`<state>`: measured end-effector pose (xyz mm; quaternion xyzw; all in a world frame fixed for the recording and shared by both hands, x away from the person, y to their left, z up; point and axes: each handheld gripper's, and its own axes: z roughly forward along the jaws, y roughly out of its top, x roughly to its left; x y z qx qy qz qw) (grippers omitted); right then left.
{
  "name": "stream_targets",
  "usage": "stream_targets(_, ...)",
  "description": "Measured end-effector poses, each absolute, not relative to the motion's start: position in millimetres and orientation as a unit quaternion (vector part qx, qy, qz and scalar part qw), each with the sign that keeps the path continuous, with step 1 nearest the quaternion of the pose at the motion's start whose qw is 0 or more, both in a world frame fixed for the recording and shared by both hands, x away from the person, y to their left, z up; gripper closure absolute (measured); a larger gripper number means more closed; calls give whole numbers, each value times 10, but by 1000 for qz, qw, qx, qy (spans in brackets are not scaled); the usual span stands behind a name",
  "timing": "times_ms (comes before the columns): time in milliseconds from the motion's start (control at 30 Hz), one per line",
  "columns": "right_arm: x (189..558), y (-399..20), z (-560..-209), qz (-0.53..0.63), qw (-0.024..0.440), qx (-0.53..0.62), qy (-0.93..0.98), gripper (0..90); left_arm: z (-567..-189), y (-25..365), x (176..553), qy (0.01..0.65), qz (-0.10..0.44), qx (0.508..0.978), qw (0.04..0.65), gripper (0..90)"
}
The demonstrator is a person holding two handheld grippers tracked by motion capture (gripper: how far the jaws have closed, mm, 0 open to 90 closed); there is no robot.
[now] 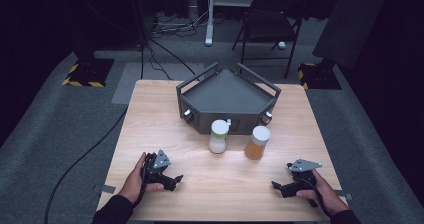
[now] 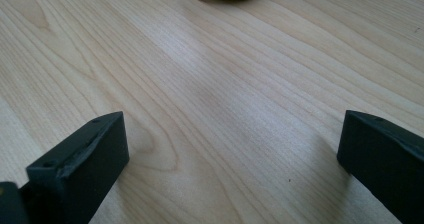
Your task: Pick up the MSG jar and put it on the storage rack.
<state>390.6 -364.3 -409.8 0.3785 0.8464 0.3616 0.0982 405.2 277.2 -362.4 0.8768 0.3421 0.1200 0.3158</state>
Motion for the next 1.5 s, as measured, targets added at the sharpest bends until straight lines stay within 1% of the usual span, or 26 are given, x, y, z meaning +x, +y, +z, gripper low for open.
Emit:
stream_targets(1167,3906,-3643,-4098,362,98,378,846,0,-3410,2711,4053,331,144,860,362,14)
stream_targets(1500,3906,-3643,-4098,362,98,379,846,0,-3354,2720,4062,331,155,848,383,13)
